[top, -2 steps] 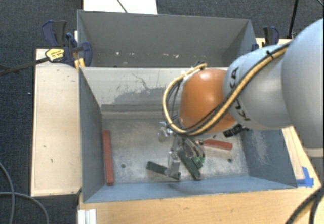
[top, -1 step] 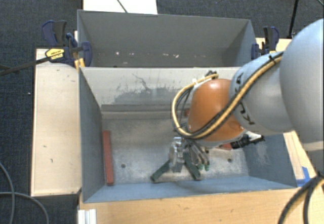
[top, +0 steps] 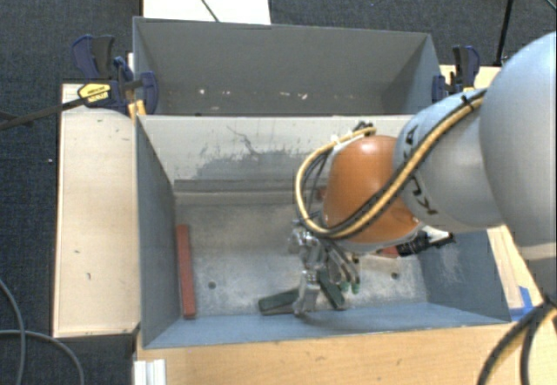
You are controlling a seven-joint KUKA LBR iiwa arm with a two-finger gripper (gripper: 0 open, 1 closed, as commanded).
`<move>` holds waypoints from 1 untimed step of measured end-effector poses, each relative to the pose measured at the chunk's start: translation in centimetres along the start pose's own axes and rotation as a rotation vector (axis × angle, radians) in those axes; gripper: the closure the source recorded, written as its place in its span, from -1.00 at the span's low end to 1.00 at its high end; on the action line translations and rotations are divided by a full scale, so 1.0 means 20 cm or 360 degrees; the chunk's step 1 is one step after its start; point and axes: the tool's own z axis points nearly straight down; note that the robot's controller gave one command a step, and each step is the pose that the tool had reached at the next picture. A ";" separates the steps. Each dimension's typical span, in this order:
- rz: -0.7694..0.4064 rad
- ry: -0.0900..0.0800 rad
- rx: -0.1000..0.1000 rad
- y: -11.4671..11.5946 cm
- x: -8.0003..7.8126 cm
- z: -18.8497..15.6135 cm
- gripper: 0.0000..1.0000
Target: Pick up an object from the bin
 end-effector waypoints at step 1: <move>0.0002 0.0000 0.0000 0.00 0.00 0.00 -1.00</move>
Offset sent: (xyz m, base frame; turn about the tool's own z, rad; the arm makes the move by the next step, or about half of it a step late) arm -0.0128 0.0170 -0.0064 -0.0484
